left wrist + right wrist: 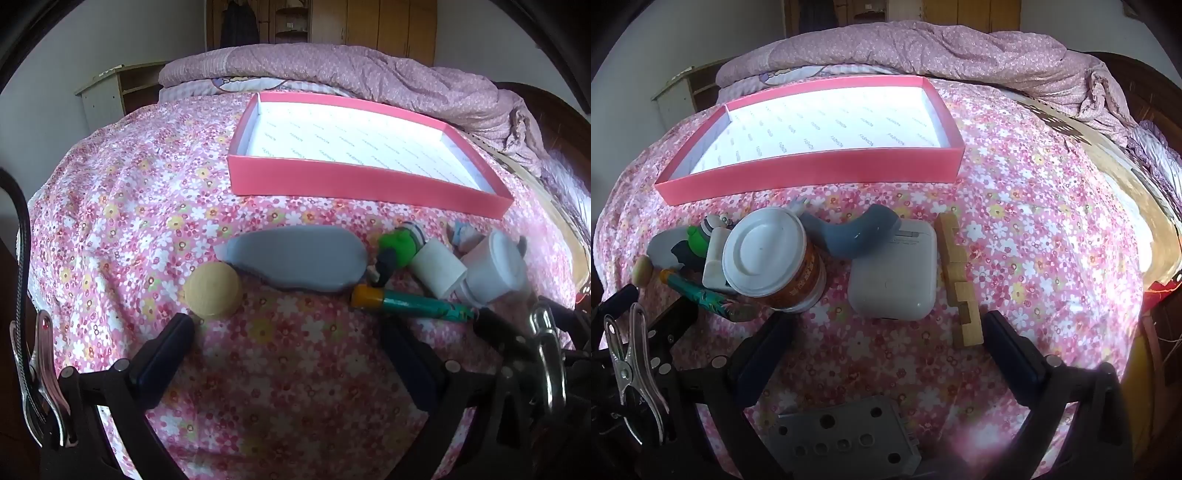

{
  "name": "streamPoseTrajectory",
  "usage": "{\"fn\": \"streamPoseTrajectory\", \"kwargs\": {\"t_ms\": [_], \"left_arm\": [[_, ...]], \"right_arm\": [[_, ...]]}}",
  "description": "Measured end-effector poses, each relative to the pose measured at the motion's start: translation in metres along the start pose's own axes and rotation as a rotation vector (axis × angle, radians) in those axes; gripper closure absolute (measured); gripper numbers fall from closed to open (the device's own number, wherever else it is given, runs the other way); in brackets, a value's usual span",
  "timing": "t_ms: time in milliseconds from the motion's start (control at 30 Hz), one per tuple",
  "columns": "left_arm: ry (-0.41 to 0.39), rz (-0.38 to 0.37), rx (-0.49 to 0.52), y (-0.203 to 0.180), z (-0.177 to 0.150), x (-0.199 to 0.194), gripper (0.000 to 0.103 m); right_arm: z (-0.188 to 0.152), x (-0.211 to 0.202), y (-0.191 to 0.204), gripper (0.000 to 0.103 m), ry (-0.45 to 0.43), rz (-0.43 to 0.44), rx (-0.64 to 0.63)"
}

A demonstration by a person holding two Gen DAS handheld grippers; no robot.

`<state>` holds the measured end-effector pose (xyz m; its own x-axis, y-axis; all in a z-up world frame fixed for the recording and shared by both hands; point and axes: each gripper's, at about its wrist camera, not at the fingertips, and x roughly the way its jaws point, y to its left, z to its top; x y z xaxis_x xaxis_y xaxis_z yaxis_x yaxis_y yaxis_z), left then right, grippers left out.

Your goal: Organize rigid objects

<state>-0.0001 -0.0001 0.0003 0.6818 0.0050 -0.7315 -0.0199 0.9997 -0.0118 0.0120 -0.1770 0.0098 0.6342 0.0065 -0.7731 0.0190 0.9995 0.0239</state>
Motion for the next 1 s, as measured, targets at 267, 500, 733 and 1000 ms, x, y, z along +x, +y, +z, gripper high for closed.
{"fn": "streamPoseTrajectory", "kwargs": {"t_ms": [267,500,733,1000], "left_arm": [[0.000,-0.003,-0.001,0.0002,-0.0001,0.0012,0.000],[0.000,-0.004,-0.001,0.0007,0.0007,0.0013,0.000],[-0.013,-0.003,-0.002,-0.0010,-0.0032,-0.0050,0.000],[-0.014,-0.004,-0.002,-0.0014,-0.0033,-0.0031,0.000]], "right_arm": [[0.0012,0.0009,-0.0007,0.000,0.024,0.003,0.012],[0.0013,0.0014,-0.0009,0.000,0.024,0.001,-0.002],[-0.0020,0.0014,-0.0015,0.000,-0.011,-0.008,-0.003],[-0.0057,-0.0014,0.0010,0.000,-0.021,-0.009,0.002]]}}
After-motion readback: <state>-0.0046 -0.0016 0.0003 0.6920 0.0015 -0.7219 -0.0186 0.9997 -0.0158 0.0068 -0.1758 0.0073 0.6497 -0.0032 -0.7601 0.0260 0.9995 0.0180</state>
